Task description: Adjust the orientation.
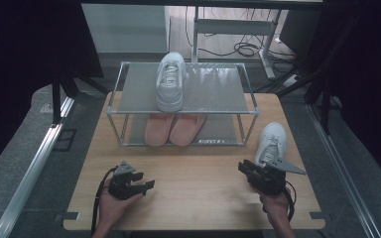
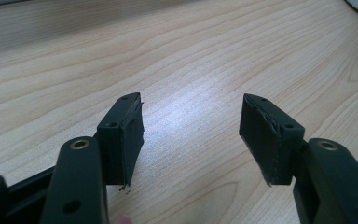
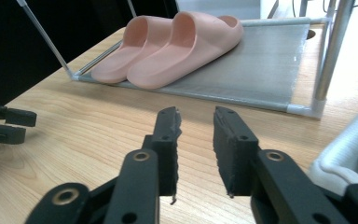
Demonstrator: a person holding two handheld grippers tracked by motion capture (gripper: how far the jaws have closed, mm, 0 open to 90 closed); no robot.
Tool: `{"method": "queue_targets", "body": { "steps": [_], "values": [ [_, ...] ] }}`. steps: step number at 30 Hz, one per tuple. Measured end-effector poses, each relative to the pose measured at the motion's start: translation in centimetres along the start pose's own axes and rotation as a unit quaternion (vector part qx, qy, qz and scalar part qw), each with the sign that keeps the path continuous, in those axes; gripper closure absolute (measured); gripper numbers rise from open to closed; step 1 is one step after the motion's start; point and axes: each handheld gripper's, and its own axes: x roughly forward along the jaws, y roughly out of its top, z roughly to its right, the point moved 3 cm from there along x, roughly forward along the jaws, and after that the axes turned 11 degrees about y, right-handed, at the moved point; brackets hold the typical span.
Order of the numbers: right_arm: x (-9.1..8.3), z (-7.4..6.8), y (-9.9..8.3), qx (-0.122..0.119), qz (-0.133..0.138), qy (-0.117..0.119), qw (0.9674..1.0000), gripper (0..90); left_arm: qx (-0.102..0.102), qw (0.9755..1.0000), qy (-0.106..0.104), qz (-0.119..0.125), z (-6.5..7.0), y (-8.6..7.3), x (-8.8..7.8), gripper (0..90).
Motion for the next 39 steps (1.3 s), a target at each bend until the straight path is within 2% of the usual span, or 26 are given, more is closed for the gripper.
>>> {"method": "queue_targets", "body": {
  "steps": [9,14,19,30,39],
  "values": [
    [-0.5,0.2,-0.3,-0.008,-0.006,-0.011,0.9999,84.4,0.000,1.0000,0.000,0.000,0.0,0.0,0.0,40.2],
    [-0.8,0.5,-0.8,-0.007,-0.013,-0.020,0.9997,88.4,-0.001,1.0000,0.000,0.000,0.0,0.0,0.0,40.2],
    [-0.8,0.7,-1.0,-0.012,-0.019,-0.036,0.9991,89.0,0.002,1.0000,0.000,0.000,0.0,0.0,0.1,40.3],
    [-0.8,1.2,-1.3,-0.010,-0.025,-0.054,0.9982,89.2,0.005,1.0000,-0.001,0.000,0.0,0.0,0.1,40.2],
    [-0.8,2.1,-1.8,-0.006,-0.033,-0.083,0.9960,89.5,-0.001,1.0000,0.000,0.000,-0.1,0.0,0.0,40.2]
  ]
}}
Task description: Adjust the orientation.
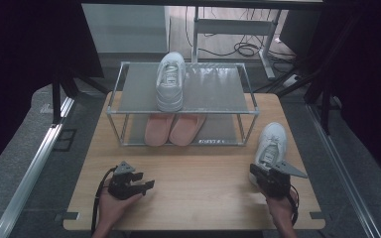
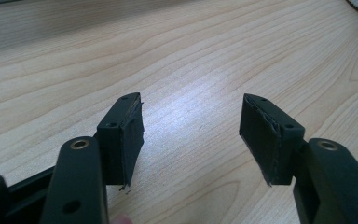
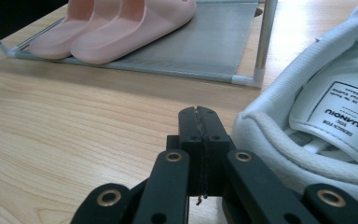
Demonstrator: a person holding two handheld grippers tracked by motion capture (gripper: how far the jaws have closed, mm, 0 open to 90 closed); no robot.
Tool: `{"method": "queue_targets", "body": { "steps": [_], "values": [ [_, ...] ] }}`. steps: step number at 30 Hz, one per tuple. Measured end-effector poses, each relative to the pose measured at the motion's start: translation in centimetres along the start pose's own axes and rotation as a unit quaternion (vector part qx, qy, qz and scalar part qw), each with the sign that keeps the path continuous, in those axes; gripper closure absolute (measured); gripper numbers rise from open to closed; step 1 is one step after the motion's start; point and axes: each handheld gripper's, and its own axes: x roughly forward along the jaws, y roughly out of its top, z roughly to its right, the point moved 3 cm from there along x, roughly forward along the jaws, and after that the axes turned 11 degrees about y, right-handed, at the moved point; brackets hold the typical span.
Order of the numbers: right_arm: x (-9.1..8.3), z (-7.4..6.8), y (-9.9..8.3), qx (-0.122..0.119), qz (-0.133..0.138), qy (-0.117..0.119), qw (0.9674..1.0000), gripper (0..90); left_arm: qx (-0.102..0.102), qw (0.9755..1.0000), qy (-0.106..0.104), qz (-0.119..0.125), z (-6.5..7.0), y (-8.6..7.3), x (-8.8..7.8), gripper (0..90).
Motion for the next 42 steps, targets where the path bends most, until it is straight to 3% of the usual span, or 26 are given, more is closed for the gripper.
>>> {"method": "queue_targets", "body": {
  "steps": [4,23,42],
  "values": [
    [-0.1,0.2,-0.2,0.000,-0.002,-0.007,1.0000,89.5,0.003,1.0000,-0.001,-0.001,0.0,0.0,0.0,40.2],
    [-1.2,0.7,-0.8,0.018,0.006,0.003,0.9998,89.6,0.003,1.0000,-0.002,-0.001,0.1,0.0,0.0,40.2],
    [-3.5,1.7,-1.9,0.027,0.018,-0.016,0.9994,89.5,0.005,1.0000,-0.002,-0.002,0.1,0.0,0.2,40.2]
  ]
}}
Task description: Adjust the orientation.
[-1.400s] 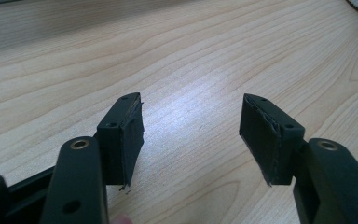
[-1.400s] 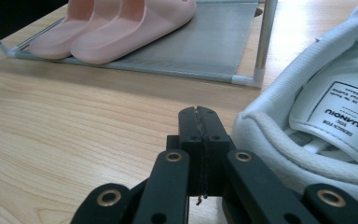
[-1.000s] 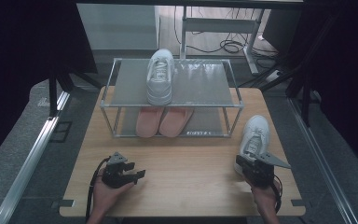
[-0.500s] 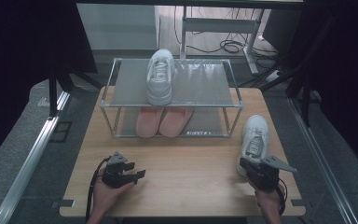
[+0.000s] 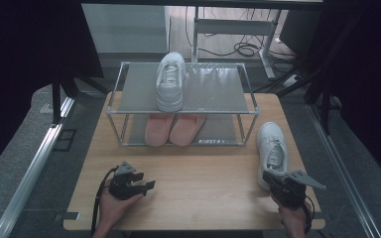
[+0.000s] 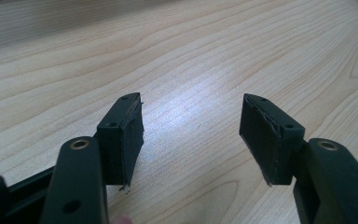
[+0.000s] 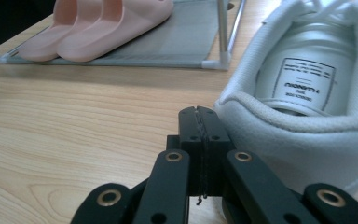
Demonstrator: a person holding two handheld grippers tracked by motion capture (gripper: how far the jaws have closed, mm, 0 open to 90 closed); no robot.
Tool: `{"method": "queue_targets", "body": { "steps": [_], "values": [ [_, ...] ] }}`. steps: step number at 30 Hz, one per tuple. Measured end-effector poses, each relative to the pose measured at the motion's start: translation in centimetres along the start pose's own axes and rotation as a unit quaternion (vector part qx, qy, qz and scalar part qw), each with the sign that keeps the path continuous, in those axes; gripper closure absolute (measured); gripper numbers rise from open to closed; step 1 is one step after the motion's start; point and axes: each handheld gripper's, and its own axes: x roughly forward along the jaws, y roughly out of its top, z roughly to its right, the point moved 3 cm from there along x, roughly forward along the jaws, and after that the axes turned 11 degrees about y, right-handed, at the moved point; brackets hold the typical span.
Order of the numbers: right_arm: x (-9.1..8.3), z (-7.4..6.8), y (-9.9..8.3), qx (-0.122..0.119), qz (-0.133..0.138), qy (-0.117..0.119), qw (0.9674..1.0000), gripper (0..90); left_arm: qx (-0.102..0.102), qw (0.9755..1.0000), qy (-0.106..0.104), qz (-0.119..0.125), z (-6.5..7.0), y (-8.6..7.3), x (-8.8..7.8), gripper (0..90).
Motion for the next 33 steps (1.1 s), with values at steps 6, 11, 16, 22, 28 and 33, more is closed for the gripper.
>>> {"method": "queue_targets", "body": {
  "steps": [6,11,16,22,28,33],
  "values": [
    [-1.3,0.9,-0.5,0.004,0.008,-0.011,0.9999,89.5,0.001,1.0000,0.000,-0.002,0.0,0.0,0.0,40.1],
    [-2.0,1.5,-0.7,0.011,0.013,-0.016,0.9997,89.5,0.001,1.0000,0.000,-0.002,0.0,0.0,0.0,40.1],
    [-2.4,2.1,-0.6,0.017,0.016,-0.018,0.9996,89.6,0.001,1.0000,0.000,-0.002,0.0,0.0,0.0,40.1],
    [-2.8,2.7,-0.6,0.023,0.019,-0.025,0.9992,89.6,-0.001,1.0000,0.000,-0.002,0.0,0.0,0.0,40.1],
    [-3.1,3.1,-0.6,0.026,0.023,-0.031,0.9989,89.5,0.004,1.0000,-0.001,-0.004,0.1,-0.1,0.2,40.1],
    [-3.3,3.6,-0.5,0.031,0.025,-0.031,0.9987,89.6,0.004,1.0000,0.000,-0.005,0.2,-0.1,0.2,40.0]
  ]
}}
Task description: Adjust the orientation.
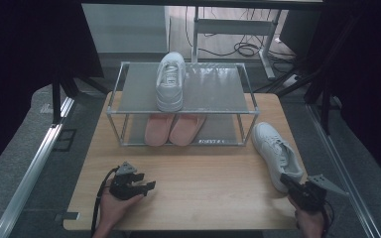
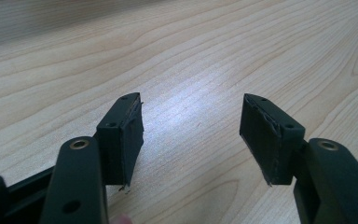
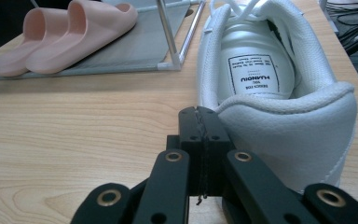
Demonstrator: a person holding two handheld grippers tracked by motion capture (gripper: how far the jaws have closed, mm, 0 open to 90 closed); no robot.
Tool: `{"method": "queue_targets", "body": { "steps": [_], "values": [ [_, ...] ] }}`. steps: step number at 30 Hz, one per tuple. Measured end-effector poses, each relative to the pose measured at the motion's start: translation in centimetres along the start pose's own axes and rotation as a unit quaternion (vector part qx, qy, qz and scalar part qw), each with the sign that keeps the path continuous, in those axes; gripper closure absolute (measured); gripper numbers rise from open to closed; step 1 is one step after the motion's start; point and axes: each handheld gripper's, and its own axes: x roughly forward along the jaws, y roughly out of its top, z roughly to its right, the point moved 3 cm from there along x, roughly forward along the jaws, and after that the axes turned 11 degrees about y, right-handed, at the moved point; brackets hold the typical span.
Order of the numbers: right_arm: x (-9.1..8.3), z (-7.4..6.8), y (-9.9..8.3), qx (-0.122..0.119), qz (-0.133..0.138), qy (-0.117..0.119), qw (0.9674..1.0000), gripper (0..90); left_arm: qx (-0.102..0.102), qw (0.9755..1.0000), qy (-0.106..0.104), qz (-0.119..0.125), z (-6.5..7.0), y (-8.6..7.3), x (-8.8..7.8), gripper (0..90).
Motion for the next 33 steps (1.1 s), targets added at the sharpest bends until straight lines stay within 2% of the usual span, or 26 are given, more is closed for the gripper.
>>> {"method": "queue_targets", "body": {
  "steps": [8,14,19,24,28,33],
  "values": [
    [0.0,0.4,0.0,0.002,0.000,0.004,1.0000,89.0,0.000,1.0000,0.000,-0.001,0.1,0.0,0.1,40.0],
    [0.3,-0.4,0.3,-0.007,0.004,0.027,0.9996,84.8,-0.002,1.0000,0.000,-0.001,0.0,0.0,0.0,40.0],
    [0.2,-1.2,1.4,-0.027,0.010,0.055,0.9981,78.7,-0.004,1.0000,-0.001,0.000,0.1,0.1,0.1,40.1],
    [0.1,-1.2,2.8,-0.033,0.021,0.077,0.9962,73.4,-0.006,1.0000,0.000,0.003,0.0,0.2,0.0,40.1],
    [-0.1,-1.2,4.3,-0.044,0.027,0.082,0.9953,69.6,-0.005,1.0000,-0.001,0.003,0.0,0.3,0.0,40.1],
    [0.1,-0.6,6.0,-0.066,0.018,0.081,0.9944,67.9,-0.004,1.0000,-0.001,0.004,0.0,0.4,-0.1,40.1]
  ]
}}
